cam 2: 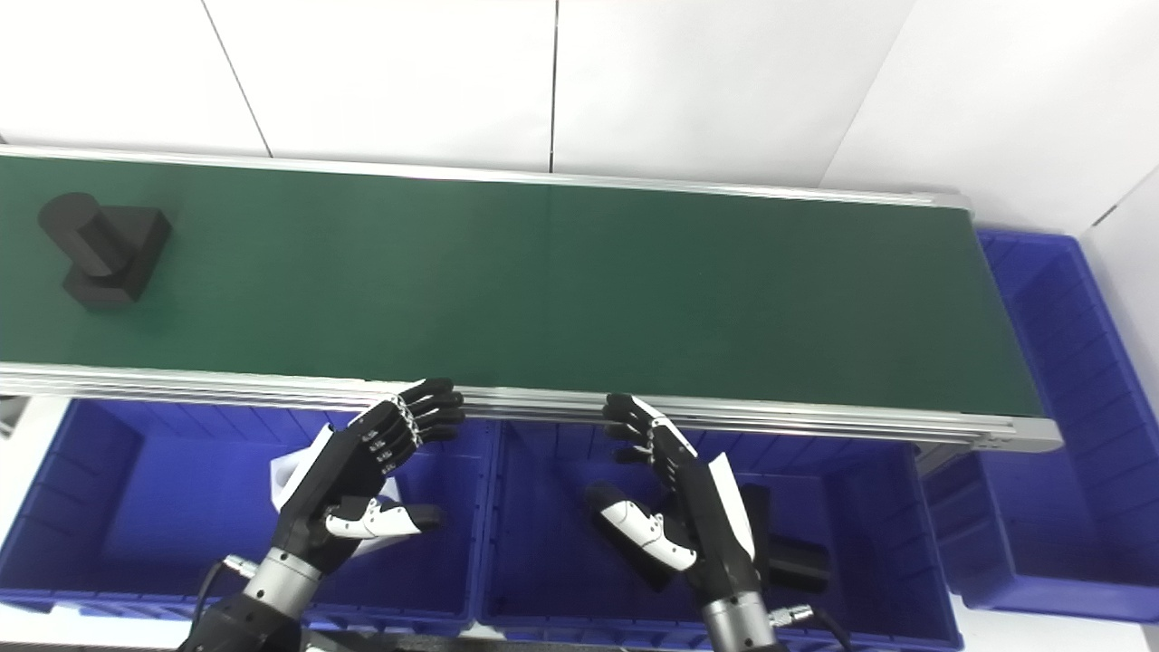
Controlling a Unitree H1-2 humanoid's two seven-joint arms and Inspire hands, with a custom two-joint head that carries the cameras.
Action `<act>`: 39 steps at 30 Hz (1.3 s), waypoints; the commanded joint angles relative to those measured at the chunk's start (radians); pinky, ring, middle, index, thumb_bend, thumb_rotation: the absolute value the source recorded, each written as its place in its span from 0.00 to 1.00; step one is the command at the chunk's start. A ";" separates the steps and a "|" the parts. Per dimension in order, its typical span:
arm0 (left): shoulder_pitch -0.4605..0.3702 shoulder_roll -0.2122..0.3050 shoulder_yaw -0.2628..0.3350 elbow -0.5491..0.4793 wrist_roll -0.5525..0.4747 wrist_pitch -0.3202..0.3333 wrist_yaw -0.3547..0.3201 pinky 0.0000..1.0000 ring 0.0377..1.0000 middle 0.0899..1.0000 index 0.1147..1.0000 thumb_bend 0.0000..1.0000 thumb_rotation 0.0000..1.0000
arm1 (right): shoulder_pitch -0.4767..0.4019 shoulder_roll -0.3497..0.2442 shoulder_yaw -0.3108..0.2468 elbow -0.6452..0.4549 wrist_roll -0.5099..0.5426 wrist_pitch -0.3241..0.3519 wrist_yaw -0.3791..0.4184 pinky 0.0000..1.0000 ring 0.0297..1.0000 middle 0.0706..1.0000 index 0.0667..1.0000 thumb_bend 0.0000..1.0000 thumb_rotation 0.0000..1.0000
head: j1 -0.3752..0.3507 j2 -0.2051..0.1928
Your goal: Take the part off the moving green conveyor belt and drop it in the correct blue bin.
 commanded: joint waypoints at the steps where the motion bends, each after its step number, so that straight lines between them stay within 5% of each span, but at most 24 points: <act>1: -0.008 -0.001 0.000 -0.009 0.000 -0.033 0.006 0.76 0.77 0.78 0.78 0.97 0.25 | -0.007 0.001 -0.002 -0.022 0.005 -0.042 0.004 0.69 0.78 0.80 0.83 0.62 0.63 | 0.009 -0.007; 10: -0.014 -0.025 -0.012 0.029 0.007 -0.051 0.011 0.76 0.77 0.77 0.76 0.96 0.21 | -0.013 -0.023 -0.009 0.011 0.001 -0.086 0.003 0.69 0.77 0.81 0.84 0.56 0.64 | 0.190 -0.082; 22: -0.038 -0.053 -0.029 0.098 0.049 -0.097 0.032 0.72 0.74 0.76 0.75 0.98 0.19 | -0.031 -0.033 -0.024 0.074 0.027 -0.119 0.003 0.69 0.79 0.82 0.85 0.52 0.67 | 0.314 -0.176; 39: -0.085 -0.059 -0.030 0.195 0.064 -0.141 0.038 0.70 0.72 0.74 0.73 1.00 0.19 | -0.060 -0.033 -0.036 0.149 0.037 -0.150 0.010 0.71 0.80 0.83 0.87 0.45 0.66 | 0.358 -0.260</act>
